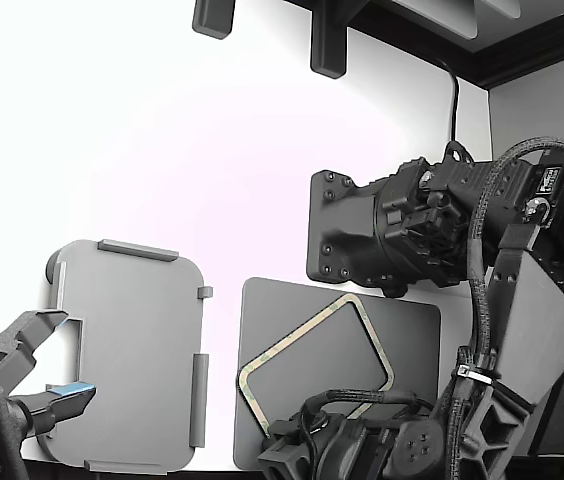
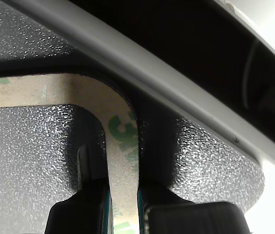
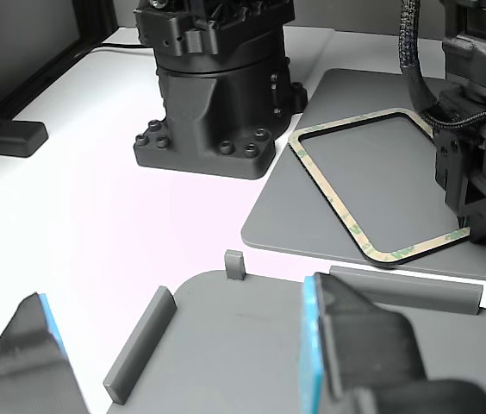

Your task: Move top rectangular frame to the holder.

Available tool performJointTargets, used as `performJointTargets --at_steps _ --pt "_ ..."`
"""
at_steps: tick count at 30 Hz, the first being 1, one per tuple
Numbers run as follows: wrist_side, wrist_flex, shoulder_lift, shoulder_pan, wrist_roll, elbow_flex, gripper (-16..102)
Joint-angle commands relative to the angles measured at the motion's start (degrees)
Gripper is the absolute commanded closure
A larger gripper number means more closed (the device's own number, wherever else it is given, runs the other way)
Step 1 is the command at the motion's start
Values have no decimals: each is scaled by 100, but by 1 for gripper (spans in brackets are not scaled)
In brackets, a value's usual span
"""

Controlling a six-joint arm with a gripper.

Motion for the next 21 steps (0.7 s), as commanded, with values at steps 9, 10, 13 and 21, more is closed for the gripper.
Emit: performJointTargets --at_steps 9,10,13,21 --pt "870 1371 149 -229 2250 -1661 97" --pt "932 1450 158 -281 2663 -1811 97" --pt "993 1626 185 -466 3990 -2268 97" --pt "650 1626 571 -1134 6284 -2637 97"
